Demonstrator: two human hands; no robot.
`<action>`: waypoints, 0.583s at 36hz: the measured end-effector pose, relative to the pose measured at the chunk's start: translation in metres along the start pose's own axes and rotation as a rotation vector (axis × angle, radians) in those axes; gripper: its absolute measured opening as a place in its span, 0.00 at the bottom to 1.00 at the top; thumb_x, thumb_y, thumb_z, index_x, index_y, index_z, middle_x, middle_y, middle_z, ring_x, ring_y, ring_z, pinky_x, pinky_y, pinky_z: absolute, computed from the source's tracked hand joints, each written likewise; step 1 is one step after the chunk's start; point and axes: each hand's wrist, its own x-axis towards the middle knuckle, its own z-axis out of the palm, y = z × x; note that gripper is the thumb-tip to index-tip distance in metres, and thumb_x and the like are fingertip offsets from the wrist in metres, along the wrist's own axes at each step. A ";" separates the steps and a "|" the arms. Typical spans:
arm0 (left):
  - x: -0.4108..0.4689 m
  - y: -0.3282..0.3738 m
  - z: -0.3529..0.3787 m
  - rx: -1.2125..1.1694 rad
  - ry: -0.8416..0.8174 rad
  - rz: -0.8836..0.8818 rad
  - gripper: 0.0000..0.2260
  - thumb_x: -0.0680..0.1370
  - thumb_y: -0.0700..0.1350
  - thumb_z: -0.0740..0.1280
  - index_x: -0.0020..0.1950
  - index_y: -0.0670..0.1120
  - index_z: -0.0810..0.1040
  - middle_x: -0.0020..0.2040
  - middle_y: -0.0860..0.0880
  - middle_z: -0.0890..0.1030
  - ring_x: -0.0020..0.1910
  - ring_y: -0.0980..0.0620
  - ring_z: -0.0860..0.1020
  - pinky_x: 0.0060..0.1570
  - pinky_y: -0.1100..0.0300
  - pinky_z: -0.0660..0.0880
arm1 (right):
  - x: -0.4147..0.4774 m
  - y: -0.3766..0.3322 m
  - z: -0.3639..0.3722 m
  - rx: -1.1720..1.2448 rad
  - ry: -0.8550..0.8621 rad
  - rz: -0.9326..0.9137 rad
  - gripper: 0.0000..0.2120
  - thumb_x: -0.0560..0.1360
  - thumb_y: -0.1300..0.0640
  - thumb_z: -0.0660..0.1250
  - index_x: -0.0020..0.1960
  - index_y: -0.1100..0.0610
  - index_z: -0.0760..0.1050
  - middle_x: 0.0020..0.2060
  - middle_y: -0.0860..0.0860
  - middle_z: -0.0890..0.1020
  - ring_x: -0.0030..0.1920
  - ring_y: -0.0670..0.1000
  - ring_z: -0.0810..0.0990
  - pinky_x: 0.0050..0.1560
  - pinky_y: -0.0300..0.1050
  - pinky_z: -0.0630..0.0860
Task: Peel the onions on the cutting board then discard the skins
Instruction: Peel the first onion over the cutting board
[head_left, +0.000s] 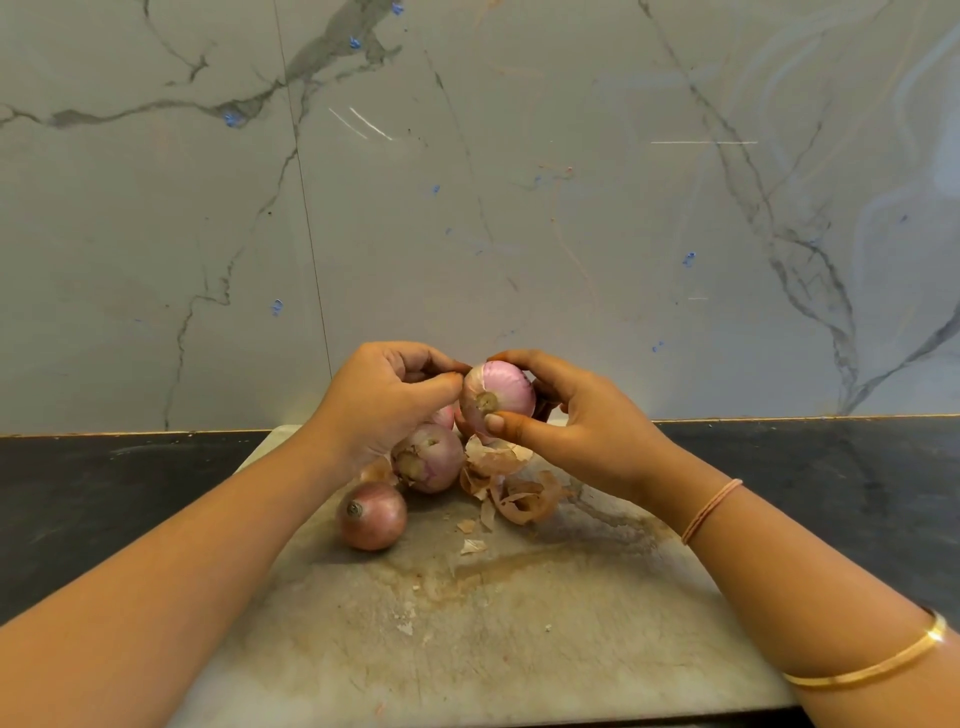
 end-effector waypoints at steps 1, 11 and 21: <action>0.000 -0.001 0.001 -0.005 -0.012 -0.004 0.04 0.73 0.40 0.71 0.41 0.49 0.83 0.38 0.50 0.85 0.41 0.54 0.82 0.43 0.62 0.79 | 0.000 0.000 0.000 -0.009 0.000 -0.003 0.18 0.74 0.52 0.71 0.60 0.44 0.69 0.47 0.37 0.76 0.43 0.30 0.76 0.42 0.27 0.74; 0.000 -0.001 0.000 0.026 -0.019 0.004 0.10 0.73 0.36 0.69 0.40 0.52 0.82 0.36 0.54 0.84 0.38 0.60 0.82 0.41 0.68 0.78 | -0.001 0.001 -0.001 -0.013 0.006 -0.009 0.19 0.74 0.52 0.71 0.63 0.47 0.70 0.47 0.36 0.75 0.42 0.33 0.76 0.42 0.26 0.73; -0.005 0.003 0.008 -0.104 -0.056 0.005 0.06 0.74 0.41 0.71 0.49 0.48 0.82 0.42 0.49 0.86 0.43 0.53 0.84 0.48 0.59 0.79 | 0.000 -0.001 -0.002 -0.067 0.089 -0.023 0.19 0.72 0.48 0.72 0.59 0.45 0.68 0.41 0.38 0.76 0.39 0.36 0.77 0.39 0.29 0.75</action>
